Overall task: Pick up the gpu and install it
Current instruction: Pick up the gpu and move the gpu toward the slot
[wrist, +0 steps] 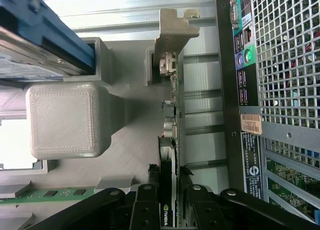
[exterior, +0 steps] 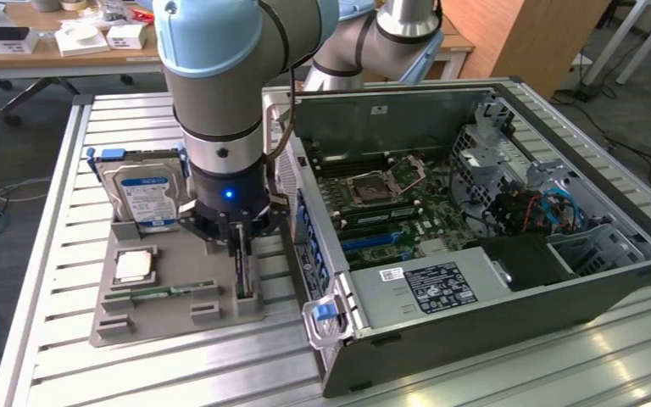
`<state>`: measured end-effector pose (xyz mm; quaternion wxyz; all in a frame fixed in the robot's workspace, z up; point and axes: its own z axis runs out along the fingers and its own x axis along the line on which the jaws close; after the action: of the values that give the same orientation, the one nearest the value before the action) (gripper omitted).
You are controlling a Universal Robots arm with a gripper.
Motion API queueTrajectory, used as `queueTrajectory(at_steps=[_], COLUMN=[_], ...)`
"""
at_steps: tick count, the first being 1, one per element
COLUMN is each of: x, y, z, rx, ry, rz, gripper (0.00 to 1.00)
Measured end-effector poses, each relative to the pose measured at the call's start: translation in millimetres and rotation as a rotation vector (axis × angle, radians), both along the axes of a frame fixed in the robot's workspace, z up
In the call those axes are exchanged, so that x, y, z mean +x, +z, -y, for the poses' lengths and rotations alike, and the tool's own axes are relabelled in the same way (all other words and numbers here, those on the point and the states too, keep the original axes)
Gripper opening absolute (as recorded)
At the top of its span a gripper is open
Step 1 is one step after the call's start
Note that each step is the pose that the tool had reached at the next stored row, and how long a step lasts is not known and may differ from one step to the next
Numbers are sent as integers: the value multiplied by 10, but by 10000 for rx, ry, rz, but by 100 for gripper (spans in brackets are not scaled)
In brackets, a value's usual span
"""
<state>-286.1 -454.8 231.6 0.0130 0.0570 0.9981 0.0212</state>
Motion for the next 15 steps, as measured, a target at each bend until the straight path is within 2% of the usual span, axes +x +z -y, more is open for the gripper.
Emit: queueTrajectory(at_steps=[11, 15], x=[0, -1], y=[0, 0], z=[0, 0], rx=[0, 0], ry=[10, 241], rz=[1, 1], gripper=[26, 26])
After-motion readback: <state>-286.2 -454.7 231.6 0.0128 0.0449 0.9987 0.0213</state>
